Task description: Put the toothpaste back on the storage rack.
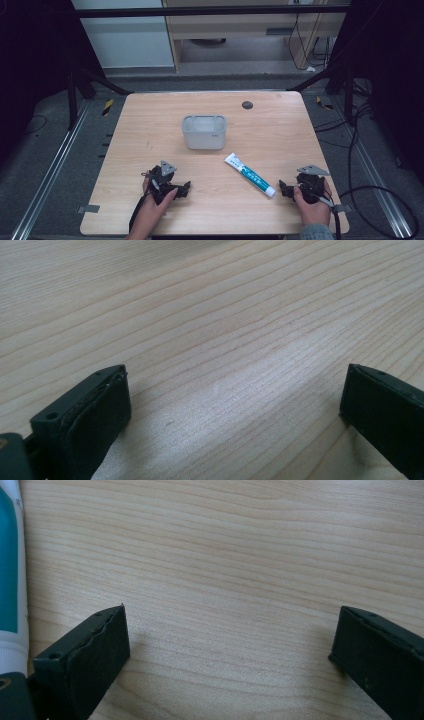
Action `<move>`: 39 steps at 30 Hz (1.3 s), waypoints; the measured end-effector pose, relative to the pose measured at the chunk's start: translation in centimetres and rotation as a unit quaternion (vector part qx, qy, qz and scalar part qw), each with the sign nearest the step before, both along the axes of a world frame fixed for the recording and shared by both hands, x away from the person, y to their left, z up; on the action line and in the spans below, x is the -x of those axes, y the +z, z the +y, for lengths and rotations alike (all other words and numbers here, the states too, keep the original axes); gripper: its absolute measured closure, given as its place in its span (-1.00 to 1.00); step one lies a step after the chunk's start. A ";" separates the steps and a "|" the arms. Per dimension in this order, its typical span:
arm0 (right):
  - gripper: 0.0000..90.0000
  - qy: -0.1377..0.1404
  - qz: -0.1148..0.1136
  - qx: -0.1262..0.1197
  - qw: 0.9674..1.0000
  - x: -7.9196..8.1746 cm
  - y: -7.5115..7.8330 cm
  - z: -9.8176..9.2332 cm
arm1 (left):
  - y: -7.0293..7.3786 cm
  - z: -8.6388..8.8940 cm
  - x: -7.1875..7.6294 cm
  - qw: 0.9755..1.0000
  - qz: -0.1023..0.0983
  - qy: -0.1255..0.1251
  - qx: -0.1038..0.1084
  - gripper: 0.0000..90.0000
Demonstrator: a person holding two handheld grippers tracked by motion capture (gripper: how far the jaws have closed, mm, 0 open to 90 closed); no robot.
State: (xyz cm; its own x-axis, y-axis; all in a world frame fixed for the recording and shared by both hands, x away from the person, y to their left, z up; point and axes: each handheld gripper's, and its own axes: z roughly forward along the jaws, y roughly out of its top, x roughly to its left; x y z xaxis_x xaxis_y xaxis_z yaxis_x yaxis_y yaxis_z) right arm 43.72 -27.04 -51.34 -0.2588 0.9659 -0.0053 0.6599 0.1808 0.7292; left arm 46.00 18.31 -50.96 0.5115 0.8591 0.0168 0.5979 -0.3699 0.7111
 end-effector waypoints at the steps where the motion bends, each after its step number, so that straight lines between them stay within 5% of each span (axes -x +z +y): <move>1: -0.95 0.002 0.000 0.000 1.000 0.0 0.0 0.0 | 0.0 0.0 0.0 1.000 0.000 0.000 0.000 -1.00; 12: -0.97 0.015 0.003 -0.005 1.000 -0.1 0.0 0.2 | 0.0 0.0 0.0 1.000 0.000 -0.001 0.000 -1.00; 17: -0.73 0.024 0.004 -0.009 1.000 -0.1 1.0 0.2 | 0.0 0.0 0.0 1.000 0.001 -0.002 0.000 -1.00; 19: -0.74 0.029 -0.006 0.002 1.000 0.0 1.6 0.4 | 0.0 0.0 0.0 1.000 0.001 -0.002 0.000 -1.00; 20: -0.73 0.036 -0.021 0.040 0.998 0.1 3.2 1.1 | 0.0 0.0 -0.1 1.000 0.001 -0.003 0.000 -1.00; 22: -0.73 0.040 -0.026 0.050 0.998 0.2 4.0 1.6 | 0.0 0.0 -0.1 1.000 0.001 -0.003 0.000 -1.00; 27: -0.55 0.067 -0.069 0.142 0.985 -0.1 7.4 5.4 | 0.0 0.0 -0.1 1.000 0.001 -0.001 0.000 -1.00; 39: -0.40 0.121 -0.026 0.161 0.979 -3.4 9.9 10.4 | 0.0 0.0 -0.1 1.000 0.001 0.003 0.000 -1.00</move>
State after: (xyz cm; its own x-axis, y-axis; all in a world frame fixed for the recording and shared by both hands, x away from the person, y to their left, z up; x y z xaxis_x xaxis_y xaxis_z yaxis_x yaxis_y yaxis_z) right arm 47.14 -16.65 -41.44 -0.4718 0.8224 -0.3179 0.5331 0.5532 0.6401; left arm 46.06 18.26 -50.95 0.5072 0.8617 0.0156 0.6010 -0.3666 0.7102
